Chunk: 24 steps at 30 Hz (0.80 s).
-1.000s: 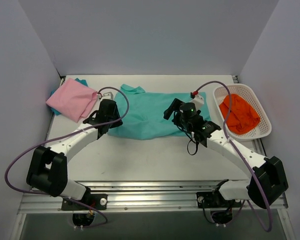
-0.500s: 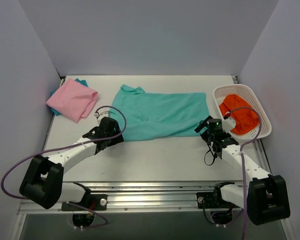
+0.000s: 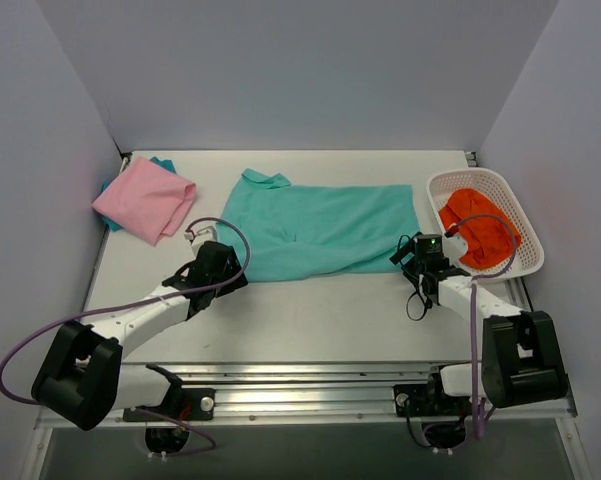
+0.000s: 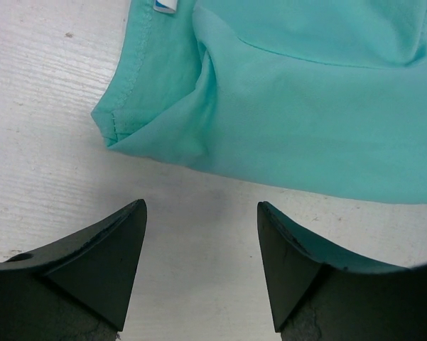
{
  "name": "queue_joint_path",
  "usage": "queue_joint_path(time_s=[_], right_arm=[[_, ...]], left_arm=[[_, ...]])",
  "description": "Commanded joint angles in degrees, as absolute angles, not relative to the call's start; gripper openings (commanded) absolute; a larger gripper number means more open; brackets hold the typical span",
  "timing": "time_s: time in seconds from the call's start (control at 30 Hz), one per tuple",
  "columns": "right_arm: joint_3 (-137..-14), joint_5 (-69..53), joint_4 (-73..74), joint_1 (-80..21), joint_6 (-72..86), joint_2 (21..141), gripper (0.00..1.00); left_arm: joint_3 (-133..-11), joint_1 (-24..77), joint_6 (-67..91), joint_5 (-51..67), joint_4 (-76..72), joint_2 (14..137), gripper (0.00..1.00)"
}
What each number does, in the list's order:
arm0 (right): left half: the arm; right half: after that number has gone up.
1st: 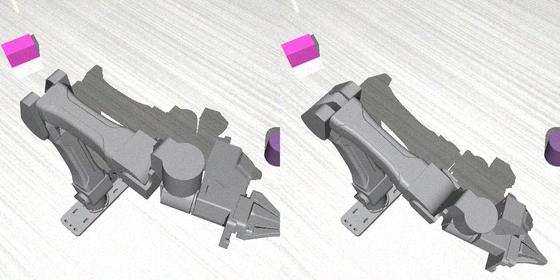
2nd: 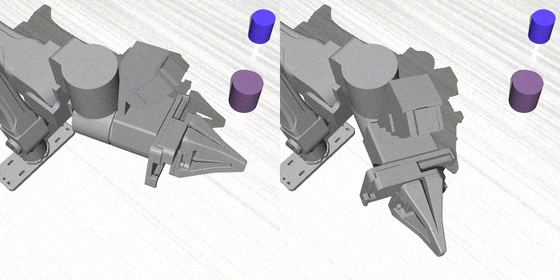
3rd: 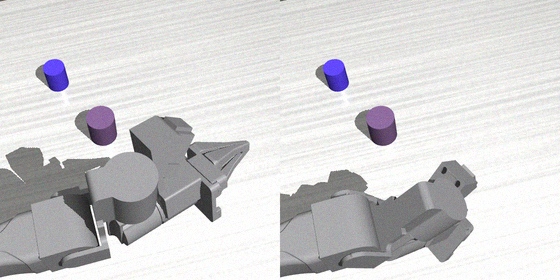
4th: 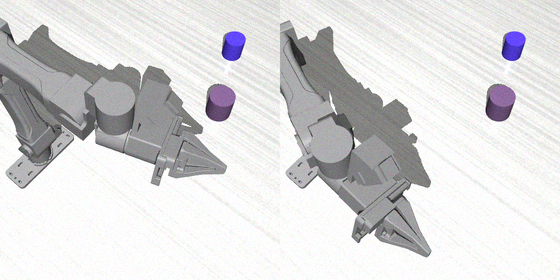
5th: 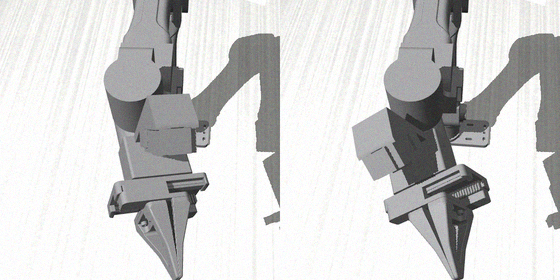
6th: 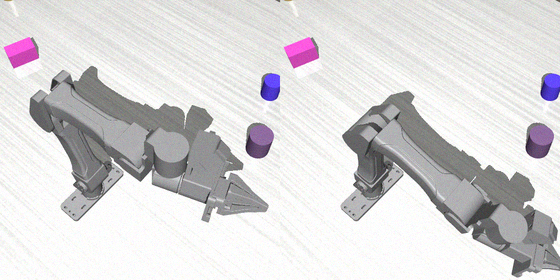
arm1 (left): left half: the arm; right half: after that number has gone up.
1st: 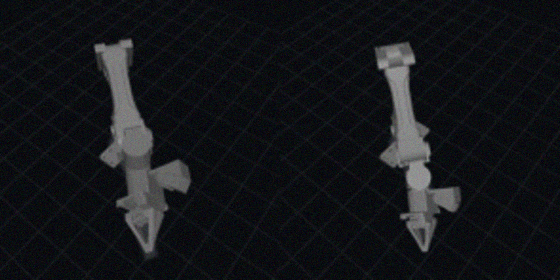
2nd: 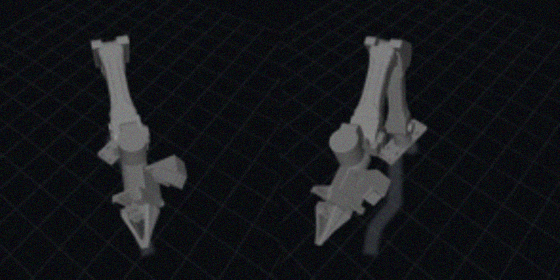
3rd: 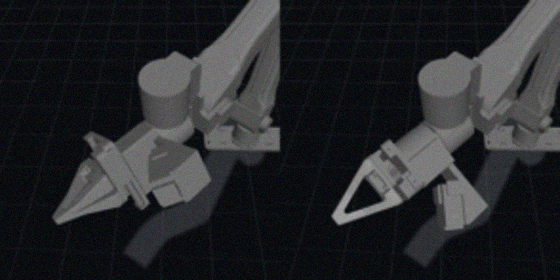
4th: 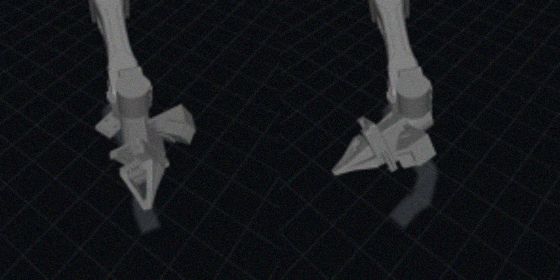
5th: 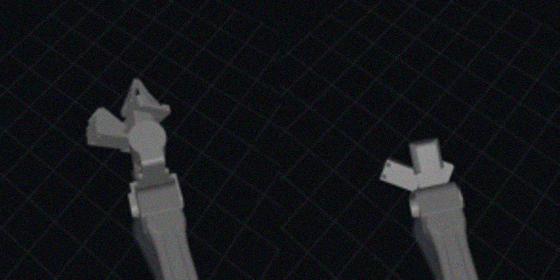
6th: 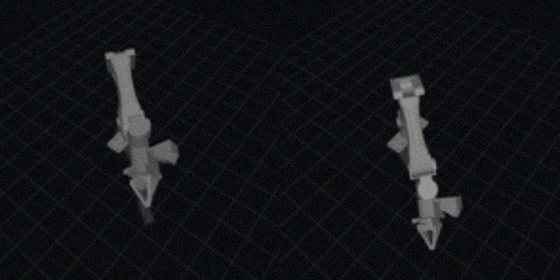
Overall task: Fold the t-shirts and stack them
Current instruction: Fold the tshirt
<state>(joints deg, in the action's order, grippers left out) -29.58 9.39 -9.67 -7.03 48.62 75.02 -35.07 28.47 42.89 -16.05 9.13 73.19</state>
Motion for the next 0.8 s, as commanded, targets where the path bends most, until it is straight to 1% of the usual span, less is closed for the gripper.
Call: queue_joint_path(time_s=[0.0, 0.2, 0.4, 0.5, 0.6, 0.63, 0.67, 0.7, 0.77], right_arm=[[-33.74, 13.88, -10.37, -6.15, 48.87, 75.32, 0.85], [-38.84, 15.38, -9.23, -5.71, 49.13, 78.04, 0.82], [-38.94, 16.70, -10.97, -5.54, 49.30, 82.87, 0.72], [-37.53, 14.94, -13.44, -5.54, 49.57, 84.81, 0.63], [-37.44, 14.85, -14.15, -5.45, 49.13, 86.13, 0.45], [-37.35, 14.77, -14.24, -5.36, 48.87, 86.39, 0.35], [-37.35, 14.59, -14.41, -5.36, 48.87, 86.48, 0.30], [-37.27, 14.07, -15.02, -5.27, 48.78, 86.66, 0.23], [-37.09, 13.89, -15.38, -5.36, 48.69, 86.84, 0.17]], left_arm=[[-34.80, 28.74, 43.86, -15.56, 4.83, 71.37, 0.72], [-34.63, 28.74, 43.86, -15.03, 4.22, 70.75, 0.72], [-34.63, 28.74, 43.68, -14.59, 4.13, 70.58, 0.72], [-34.54, 28.74, 43.68, -14.50, 3.96, 70.49, 0.72], [-34.45, 28.83, 43.68, -14.07, 3.96, 70.49, 0.72], [-34.54, 28.83, 43.59, -14.06, 3.87, 70.40, 0.72], [-34.45, 28.83, 43.59, -14.06, 3.95, 70.31, 0.72], [-34.37, 28.83, 43.59, -14.15, 3.87, 70.31, 0.72], [-34.45, 28.83, 43.59, -14.06, 3.96, 70.31, 0.72]])
